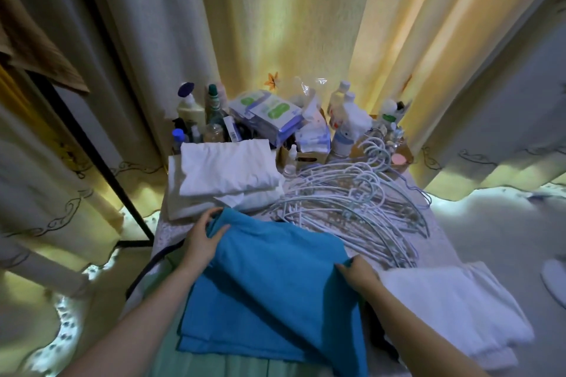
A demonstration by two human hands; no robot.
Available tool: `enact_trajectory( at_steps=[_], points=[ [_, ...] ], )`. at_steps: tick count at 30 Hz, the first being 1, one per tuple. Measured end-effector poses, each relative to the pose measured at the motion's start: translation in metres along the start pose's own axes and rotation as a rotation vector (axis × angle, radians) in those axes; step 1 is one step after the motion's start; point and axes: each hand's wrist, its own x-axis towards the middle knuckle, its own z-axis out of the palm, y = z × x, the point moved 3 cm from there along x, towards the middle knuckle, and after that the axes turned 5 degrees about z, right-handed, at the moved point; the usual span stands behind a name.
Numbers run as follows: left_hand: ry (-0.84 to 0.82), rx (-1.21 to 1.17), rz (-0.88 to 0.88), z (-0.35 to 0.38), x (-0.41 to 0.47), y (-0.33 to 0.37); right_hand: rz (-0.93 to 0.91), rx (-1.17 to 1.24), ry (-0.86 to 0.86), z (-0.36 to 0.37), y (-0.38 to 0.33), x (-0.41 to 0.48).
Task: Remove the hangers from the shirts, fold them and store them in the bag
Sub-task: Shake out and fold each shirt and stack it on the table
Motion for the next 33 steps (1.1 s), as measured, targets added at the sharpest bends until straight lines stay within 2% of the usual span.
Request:
enact_trajectory(
  at_steps=[3, 5, 6, 7, 8, 10, 11, 13, 16, 17, 19, 20, 21, 22, 24, 26, 27, 29, 31, 33],
  points=[
    [0.092, 0.259, -0.077, 0.0, -0.014, -0.017, 0.019, 0.076, 0.001, -0.002, 0.003, -0.006],
    [0.16, 0.479, 0.104, 0.004, -0.027, -0.016, 0.028, 0.071, -0.036, -0.002, 0.006, -0.009],
    [0.11, 0.481, 0.214, 0.009, -0.033, -0.012, 0.04, 0.093, -0.049, -0.003, 0.007, -0.012],
    [-0.017, 0.423, 0.267, 0.017, -0.038, -0.008, 0.051, 0.154, -0.064, -0.005, 0.006, -0.017],
    [-0.19, 0.339, 0.232, 0.025, -0.043, -0.005, 0.06, 0.261, -0.095, -0.007, 0.005, -0.024],
    [-0.474, 0.136, -0.002, 0.036, -0.048, -0.004, 0.066, 0.524, -0.225, -0.009, -0.008, -0.043],
    [-0.489, 0.032, -0.118, 0.038, -0.048, -0.003, 0.033, 0.609, -0.29, -0.008, -0.018, -0.054],
    [-0.39, -0.126, -0.262, 0.035, -0.045, 0.003, -0.103, 0.645, -0.31, 0.002, -0.049, -0.07],
    [-0.401, -0.395, -0.396, 0.029, -0.041, 0.008, -0.323, 0.652, -0.123, 0.032, -0.11, -0.088],
    [-0.396, -0.474, -0.409, 0.026, -0.039, 0.007, -0.365, 0.659, -0.141, 0.046, -0.131, -0.095],
    [-0.329, -0.524, -0.378, 0.016, -0.033, 0.005, -0.429, 0.723, -0.349, 0.073, -0.166, -0.108],
    [-0.282, -0.477, -0.342, 0.009, -0.029, 0.001, -0.462, 0.737, -0.434, 0.082, -0.177, -0.111],
    [-0.239, -0.436, -0.31, 0.003, -0.026, -0.004, -0.493, 0.72, -0.436, 0.087, -0.182, -0.112],
    [-0.21, -0.418, -0.288, -0.003, -0.022, -0.011, -0.499, 0.695, -0.359, 0.088, -0.182, -0.111],
    [-0.183, -0.412, -0.286, -0.009, -0.015, -0.023, -0.421, 0.702, -0.082, 0.085, -0.164, -0.097],
    [-0.206, -0.395, -0.276, -0.009, -0.01, -0.024, -0.255, 0.772, 0.08, 0.085, -0.13, -0.083],
    [-0.212, -0.387, -0.263, -0.007, -0.008, -0.023, -0.169, 0.789, 0.075, 0.088, -0.114, -0.079],
    [-0.177, -0.34, -0.229, 0.0, -0.004, -0.028, -0.036, 0.78, -0.048, 0.102, -0.091, -0.075],
    [-0.111, -0.245, -0.251, 0.004, -0.003, -0.038, -0.005, 0.734, -0.151, 0.119, -0.083, -0.077],
    [-0.021, -0.183, -0.311, 0.004, -0.001, -0.048, -0.016, 0.687, -0.181, 0.13, -0.082, -0.081]
  ],
)
